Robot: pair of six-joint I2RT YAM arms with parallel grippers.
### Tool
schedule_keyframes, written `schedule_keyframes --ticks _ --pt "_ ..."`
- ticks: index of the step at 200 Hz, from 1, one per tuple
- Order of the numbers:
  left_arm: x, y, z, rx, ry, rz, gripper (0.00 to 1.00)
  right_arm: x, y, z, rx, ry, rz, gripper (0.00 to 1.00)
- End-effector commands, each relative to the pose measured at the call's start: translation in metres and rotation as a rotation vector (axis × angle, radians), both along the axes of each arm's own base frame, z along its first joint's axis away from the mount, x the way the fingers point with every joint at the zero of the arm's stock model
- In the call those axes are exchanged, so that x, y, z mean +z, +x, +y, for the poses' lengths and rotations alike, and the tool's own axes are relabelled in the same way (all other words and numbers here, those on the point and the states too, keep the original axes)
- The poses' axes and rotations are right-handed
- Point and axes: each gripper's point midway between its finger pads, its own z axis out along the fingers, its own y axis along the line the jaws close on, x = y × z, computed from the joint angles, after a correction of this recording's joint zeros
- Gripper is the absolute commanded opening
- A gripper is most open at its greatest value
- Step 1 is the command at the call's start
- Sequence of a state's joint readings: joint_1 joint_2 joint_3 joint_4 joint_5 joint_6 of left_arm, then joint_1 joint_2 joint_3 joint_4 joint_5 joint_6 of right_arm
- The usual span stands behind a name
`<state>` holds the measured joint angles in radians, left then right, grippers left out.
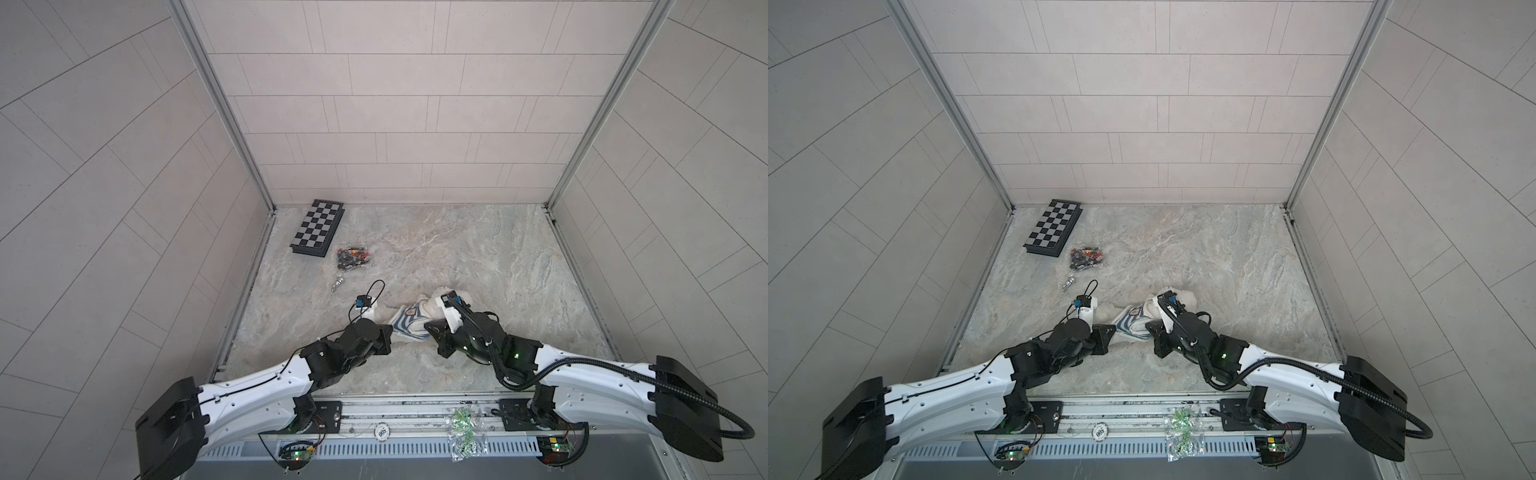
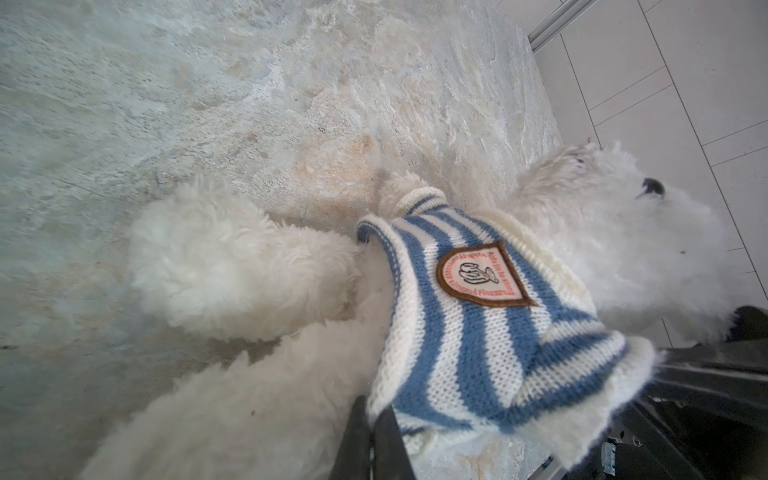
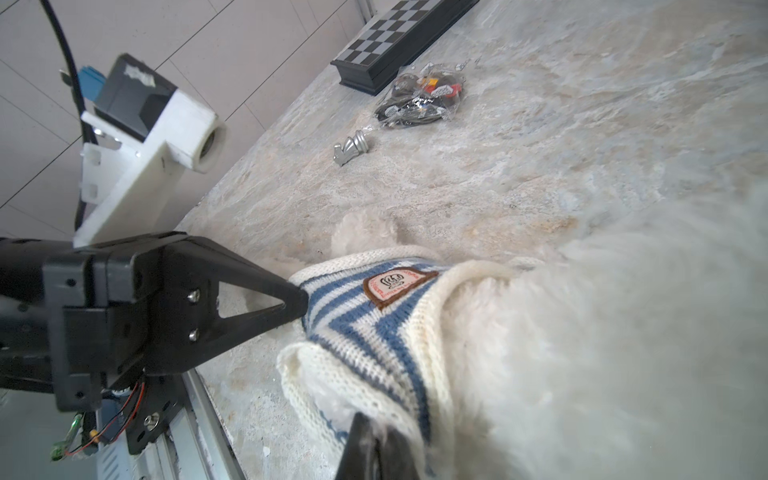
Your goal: Dress the teddy bear
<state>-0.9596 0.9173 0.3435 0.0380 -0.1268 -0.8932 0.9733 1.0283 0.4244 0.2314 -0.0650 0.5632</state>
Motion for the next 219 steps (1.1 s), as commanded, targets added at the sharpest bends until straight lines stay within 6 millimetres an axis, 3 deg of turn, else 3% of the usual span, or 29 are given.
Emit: schedule_keyframes --ticks 1,32,67,90,161,219 --pt "-0.028 -0.001 0.03 0.047 0.139 0.025 0.0 0.022 -0.001 0.002 0.054 0.022 -0.03 0.0" --pt "-0.026 -0.003 0.011 -0.022 0.119 0.032 0.0 0.016 0.0 0.005 0.066 0.0 -0.028 0.0" --pt "-0.014 -0.005 -0.016 -0.075 0.011 0.027 0.0 0.004 0.004 0.013 0.075 -0.098 -0.015 0.22" --pt "-0.006 -0.008 -0.028 -0.105 -0.043 0.025 0.0 0.001 0.004 0.014 0.076 -0.127 -0.034 0.28" --pt "-0.004 -0.015 -0.049 -0.163 -0.054 0.031 0.0 -0.009 0.009 0.018 0.053 -0.185 -0.022 0.31" --pt "-0.006 -0.018 -0.061 -0.18 -0.079 0.035 0.0 -0.025 0.011 0.022 0.026 -0.209 0.017 0.45"
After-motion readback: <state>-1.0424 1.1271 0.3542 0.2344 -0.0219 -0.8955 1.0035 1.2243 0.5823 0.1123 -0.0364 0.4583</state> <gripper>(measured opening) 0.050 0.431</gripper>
